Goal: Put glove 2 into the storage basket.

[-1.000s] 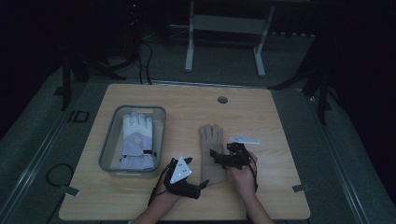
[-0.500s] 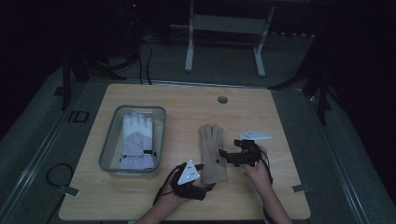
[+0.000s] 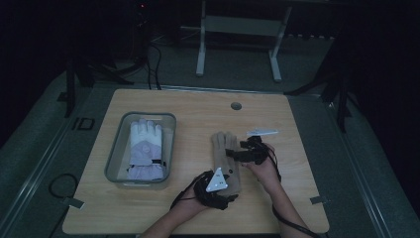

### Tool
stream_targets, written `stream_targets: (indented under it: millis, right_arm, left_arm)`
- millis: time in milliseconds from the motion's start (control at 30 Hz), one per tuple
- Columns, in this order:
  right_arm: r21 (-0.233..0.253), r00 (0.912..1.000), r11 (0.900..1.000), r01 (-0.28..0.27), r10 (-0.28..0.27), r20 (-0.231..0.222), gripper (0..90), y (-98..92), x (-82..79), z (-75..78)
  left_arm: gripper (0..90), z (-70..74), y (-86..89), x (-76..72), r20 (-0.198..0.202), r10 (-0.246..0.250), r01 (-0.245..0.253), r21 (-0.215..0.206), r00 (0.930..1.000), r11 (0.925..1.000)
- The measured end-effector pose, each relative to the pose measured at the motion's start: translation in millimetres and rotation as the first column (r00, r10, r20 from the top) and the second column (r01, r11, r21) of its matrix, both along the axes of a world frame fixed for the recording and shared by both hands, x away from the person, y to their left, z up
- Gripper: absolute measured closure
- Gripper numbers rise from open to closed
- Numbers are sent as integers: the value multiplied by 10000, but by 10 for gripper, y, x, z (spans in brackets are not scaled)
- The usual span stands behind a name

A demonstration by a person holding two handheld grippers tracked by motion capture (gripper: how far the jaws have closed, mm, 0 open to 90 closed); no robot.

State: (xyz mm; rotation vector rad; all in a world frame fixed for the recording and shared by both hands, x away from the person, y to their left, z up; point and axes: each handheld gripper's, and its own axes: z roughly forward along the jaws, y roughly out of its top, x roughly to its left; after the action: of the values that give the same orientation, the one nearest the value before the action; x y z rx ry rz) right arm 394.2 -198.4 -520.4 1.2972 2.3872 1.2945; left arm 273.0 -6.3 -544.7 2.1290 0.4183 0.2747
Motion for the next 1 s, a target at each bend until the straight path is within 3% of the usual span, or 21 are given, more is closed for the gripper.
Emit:
stream_targets:
  millis: [233,367,533,600,667,767,967,1000]
  right_arm:
    - [-84,9963,9998,-198,190,-842,241,39,158,-220]
    - [-149,9900,9994,-296,273,-1387,317,36,171,-306]
    - [-128,9886,9972,-738,714,-1327,581,58,151,-329]
    - [-280,9919,9970,-724,690,-1064,667,71,122,-307]
    - [-769,9962,9945,-709,668,-554,695,114,80,-271]
    - [-939,9986,9943,-496,475,-244,709,131,72,-231]
    - [-907,9984,9949,-452,420,-368,714,130,97,-205]
    - [-1021,9983,9936,-482,447,-362,716,150,92,-198]
  left_arm:
    - [375,-124,-15,95,-574,-63,110,818,9983,9966]
    - [391,-181,0,119,-672,-75,137,921,9977,9957]
    - [417,-182,-26,127,-619,-18,92,1186,9981,9929]
    - [415,-180,-40,119,-486,-25,92,1374,9988,9905]
    - [414,-176,-54,110,-398,13,49,1552,9992,9879]
    - [413,-168,-67,113,-398,199,-128,1702,9990,9853]
    - [421,-138,-78,143,-449,303,-210,1960,9985,9804]
    - [480,-129,-85,149,-429,324,-230,2049,9986,9785]
